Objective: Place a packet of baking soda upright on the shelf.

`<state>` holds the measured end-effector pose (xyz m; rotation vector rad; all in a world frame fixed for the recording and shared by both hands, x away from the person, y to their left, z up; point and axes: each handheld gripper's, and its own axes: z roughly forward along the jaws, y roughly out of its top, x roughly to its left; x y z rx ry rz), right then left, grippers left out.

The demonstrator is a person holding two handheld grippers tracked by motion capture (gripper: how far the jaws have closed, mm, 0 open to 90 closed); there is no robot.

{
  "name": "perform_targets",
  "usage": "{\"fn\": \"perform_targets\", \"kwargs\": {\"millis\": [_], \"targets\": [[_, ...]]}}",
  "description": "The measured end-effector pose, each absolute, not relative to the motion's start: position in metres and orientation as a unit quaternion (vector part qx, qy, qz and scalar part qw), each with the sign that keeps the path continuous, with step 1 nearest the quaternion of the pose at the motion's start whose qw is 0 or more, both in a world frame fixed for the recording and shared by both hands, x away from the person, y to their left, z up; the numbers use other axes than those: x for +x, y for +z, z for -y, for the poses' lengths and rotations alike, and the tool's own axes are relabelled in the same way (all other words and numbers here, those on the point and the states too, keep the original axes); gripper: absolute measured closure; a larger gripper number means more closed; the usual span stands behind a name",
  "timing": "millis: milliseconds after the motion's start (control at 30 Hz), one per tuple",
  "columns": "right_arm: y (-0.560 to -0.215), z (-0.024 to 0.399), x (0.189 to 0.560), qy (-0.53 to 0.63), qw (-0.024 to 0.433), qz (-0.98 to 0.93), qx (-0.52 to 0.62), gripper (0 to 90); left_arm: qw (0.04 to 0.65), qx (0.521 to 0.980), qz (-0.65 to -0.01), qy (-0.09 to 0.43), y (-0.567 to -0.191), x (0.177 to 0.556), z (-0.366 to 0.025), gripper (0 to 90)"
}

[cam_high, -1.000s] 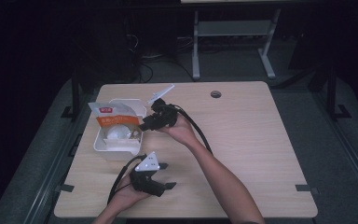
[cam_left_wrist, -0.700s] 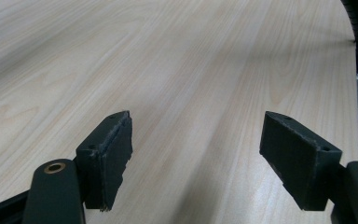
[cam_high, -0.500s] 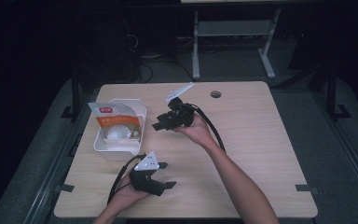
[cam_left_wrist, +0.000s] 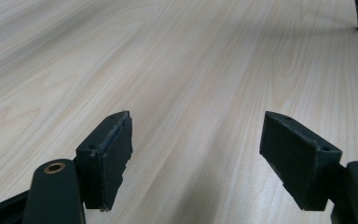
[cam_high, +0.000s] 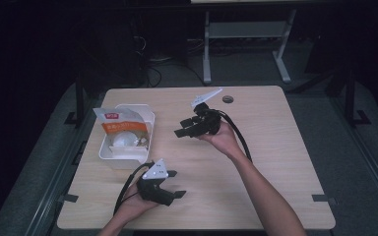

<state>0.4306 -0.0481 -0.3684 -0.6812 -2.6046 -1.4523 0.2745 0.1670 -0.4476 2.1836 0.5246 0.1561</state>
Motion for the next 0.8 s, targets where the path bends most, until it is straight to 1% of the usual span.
{"fn": "perform_targets", "kwargs": {"millis": [233, 800], "targets": [[-0.368, 0.066, 0.424, -0.474, 0.031, 0.850, -0.228, 42.6, 0.432, 0.874, -0.214, 0.063, -0.447, 0.276, -0.168, 24.6], [-0.373, 0.106, 0.407, -0.474, 0.027, 0.844, -0.248, 39.9, 0.434, 0.872, -0.218, 0.065, -0.447, 0.277, -0.169, 23.8]]}}
